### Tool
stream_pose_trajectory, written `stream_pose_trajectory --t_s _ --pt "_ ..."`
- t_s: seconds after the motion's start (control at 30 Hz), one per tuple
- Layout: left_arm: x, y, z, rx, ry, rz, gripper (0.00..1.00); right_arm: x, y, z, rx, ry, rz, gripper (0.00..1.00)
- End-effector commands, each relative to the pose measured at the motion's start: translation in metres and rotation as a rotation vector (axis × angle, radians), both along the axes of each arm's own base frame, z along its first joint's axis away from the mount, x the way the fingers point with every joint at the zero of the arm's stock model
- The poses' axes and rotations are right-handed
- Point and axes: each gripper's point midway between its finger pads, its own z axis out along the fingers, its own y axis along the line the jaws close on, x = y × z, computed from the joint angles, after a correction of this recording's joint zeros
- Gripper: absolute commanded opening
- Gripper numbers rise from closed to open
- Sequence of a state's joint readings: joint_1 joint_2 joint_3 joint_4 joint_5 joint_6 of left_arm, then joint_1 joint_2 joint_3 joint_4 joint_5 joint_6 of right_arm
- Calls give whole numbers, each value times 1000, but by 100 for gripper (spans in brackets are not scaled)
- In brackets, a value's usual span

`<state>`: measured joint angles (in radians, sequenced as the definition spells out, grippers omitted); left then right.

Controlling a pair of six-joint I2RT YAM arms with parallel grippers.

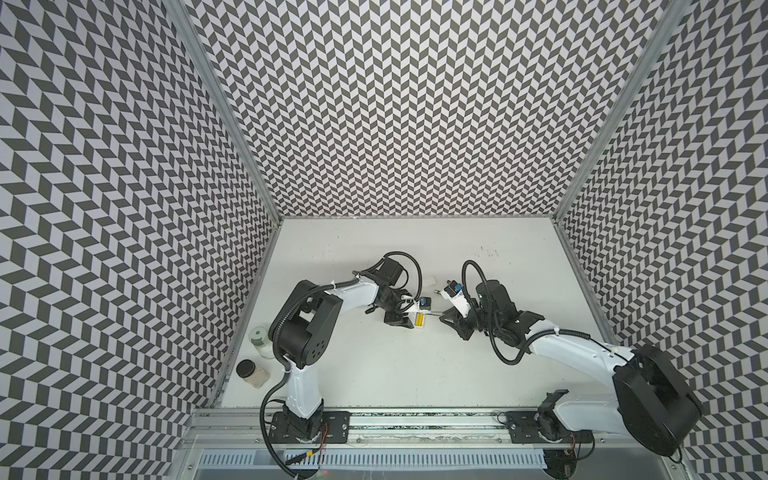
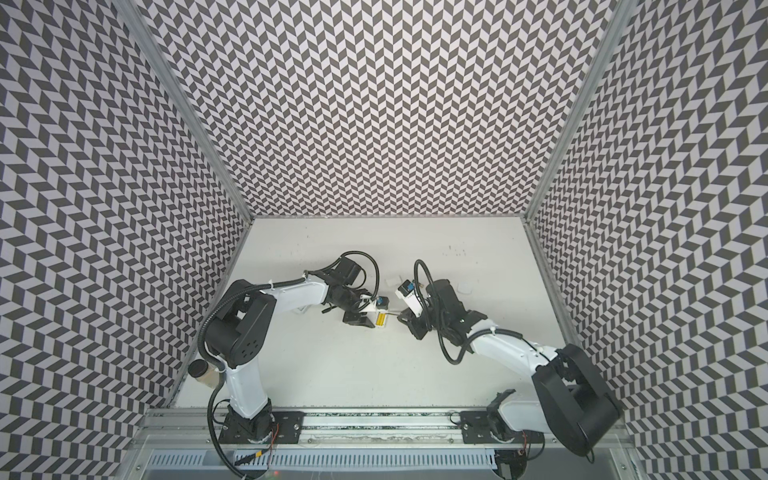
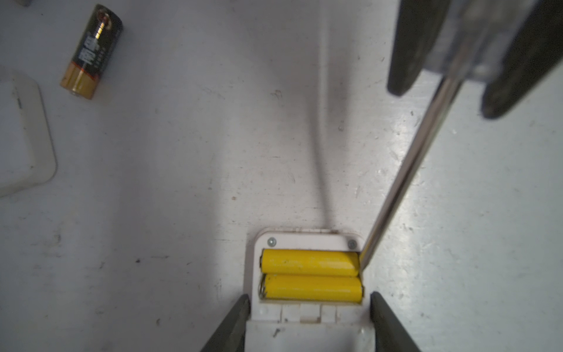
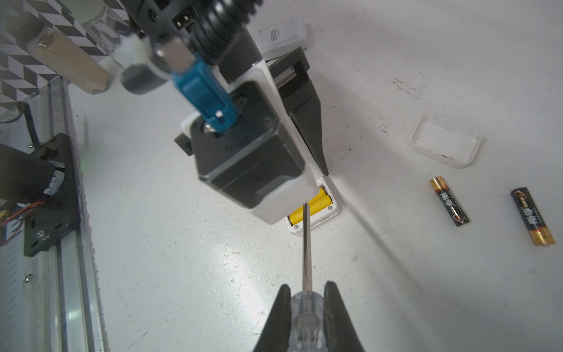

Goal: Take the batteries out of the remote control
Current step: 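Grip the remote with the left gripper while the right lowers the screwdriver tip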

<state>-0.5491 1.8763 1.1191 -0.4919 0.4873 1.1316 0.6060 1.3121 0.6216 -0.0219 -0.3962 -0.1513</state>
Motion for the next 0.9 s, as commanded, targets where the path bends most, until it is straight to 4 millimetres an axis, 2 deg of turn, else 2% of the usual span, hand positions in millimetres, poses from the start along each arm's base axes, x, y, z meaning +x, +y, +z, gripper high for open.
stream_pose_trajectory --t_s 0.0,0.13,0.3,0.47,0.57,0.67,0.8,0.87 --pt "-44 38 -18 150 152 12 51 -2 10 5 0 -50 59 0" --pt "-48 38 -15 129 168 12 54 -5 14 0 2 -39 84 0" --pt "-42 23 -8 68 157 -5 68 -9 19 -5 -2 -20 119 0" --pt "-45 18 -18 54 152 -38 74 -14 28 -7 24 10 166 0" --pt "-47 18 -19 56 174 -31 74 -12 32 -3 29 41 165 0" --pt "-51 22 -27 70 170 -36 73 -11 32 -8 25 47 159 0" --pt "-57 19 -23 59 214 -6 64 -10 36 -16 10 84 177 0" --pt "-59 23 -27 74 222 10 59 -11 37 -20 1 99 188 0"
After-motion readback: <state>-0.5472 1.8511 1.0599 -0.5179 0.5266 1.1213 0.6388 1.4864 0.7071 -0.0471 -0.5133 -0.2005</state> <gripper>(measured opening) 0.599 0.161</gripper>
